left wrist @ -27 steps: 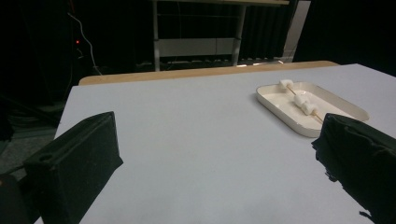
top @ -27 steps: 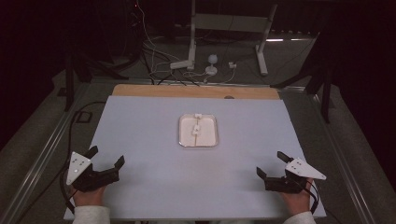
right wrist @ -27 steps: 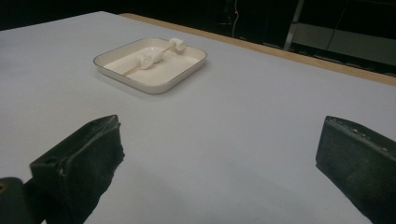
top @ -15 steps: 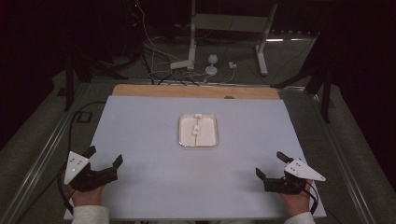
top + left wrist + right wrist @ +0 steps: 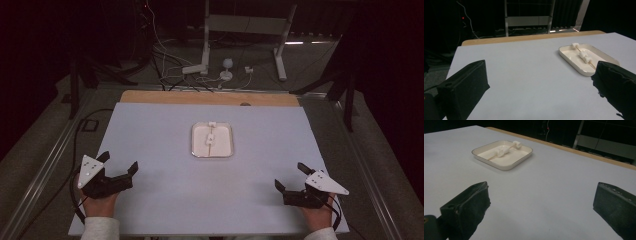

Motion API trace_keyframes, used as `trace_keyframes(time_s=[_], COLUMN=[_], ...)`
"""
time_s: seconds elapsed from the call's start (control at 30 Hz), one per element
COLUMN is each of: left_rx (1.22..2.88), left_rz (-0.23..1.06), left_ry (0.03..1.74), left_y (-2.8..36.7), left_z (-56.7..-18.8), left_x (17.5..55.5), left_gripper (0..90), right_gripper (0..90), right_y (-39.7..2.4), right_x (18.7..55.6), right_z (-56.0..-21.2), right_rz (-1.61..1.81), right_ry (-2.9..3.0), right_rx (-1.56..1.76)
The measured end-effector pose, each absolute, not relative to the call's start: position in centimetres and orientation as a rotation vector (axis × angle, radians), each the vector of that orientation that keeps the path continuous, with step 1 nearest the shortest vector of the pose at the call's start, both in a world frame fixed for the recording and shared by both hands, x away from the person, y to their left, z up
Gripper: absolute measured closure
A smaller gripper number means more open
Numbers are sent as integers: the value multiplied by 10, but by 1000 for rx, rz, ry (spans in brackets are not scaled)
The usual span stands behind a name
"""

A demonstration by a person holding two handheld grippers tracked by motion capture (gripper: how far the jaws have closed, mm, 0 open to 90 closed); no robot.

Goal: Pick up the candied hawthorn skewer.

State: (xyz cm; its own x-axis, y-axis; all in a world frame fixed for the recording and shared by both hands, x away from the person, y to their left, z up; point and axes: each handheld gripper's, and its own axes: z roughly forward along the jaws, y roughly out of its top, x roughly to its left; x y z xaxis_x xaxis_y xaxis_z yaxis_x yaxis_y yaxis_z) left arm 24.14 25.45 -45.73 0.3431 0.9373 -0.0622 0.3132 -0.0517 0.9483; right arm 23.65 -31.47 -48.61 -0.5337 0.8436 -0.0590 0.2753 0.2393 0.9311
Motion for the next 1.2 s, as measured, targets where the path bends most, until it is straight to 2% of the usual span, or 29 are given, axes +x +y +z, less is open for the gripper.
trace_keyframes(time_s=[0.57,1.2], left_rx=[1634,1702], left_rz=[724,682], left_ry=[1121,1120], left_y=[220,184], left_z=[-439,-444], left_x=[276,310], left_gripper=[6,12], right_gripper=[5,5], right_y=[-313,-313], right_x=[237,238], right_z=[-486,-487], right_rz=[1289,1286], right_ry=[1950,1955], right_rx=[1016,1018])
